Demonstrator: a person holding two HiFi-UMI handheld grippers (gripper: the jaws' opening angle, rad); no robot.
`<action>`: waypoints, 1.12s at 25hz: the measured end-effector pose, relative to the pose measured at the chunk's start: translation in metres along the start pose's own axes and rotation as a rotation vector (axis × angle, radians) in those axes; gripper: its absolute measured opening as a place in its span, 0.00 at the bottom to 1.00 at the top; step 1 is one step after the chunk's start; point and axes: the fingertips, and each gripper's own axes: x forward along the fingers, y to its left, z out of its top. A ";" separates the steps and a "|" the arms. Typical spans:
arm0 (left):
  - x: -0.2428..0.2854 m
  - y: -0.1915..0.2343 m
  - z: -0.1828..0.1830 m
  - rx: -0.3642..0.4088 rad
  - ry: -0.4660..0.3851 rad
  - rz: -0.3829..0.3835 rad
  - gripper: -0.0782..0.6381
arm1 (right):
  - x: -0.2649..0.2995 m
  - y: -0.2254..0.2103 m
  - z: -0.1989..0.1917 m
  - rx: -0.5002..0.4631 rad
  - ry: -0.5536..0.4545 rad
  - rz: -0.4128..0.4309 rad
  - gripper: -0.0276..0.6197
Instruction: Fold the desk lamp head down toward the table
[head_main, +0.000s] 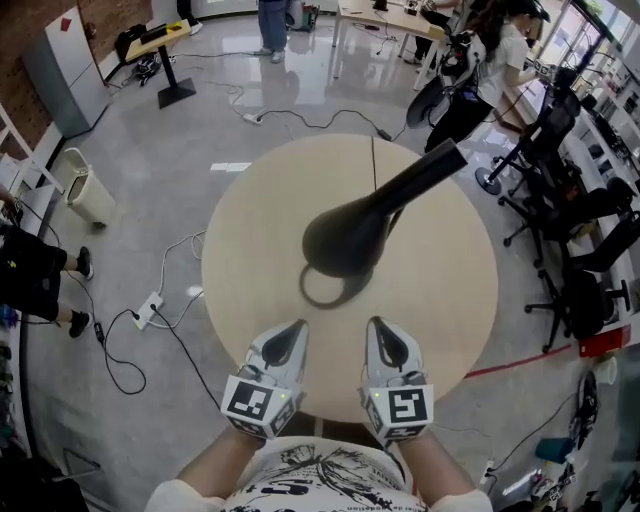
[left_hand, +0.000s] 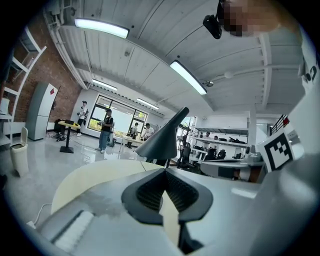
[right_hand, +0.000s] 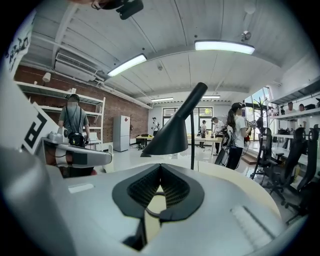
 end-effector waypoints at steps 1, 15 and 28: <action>-0.003 -0.003 -0.004 0.001 0.011 -0.008 0.12 | -0.005 0.001 -0.003 -0.005 0.005 -0.001 0.06; -0.047 -0.081 -0.031 0.025 -0.017 0.073 0.12 | -0.094 -0.011 -0.037 0.055 -0.002 0.076 0.06; -0.106 -0.223 -0.096 0.012 -0.087 0.241 0.12 | -0.233 -0.060 -0.102 -0.018 0.009 0.229 0.06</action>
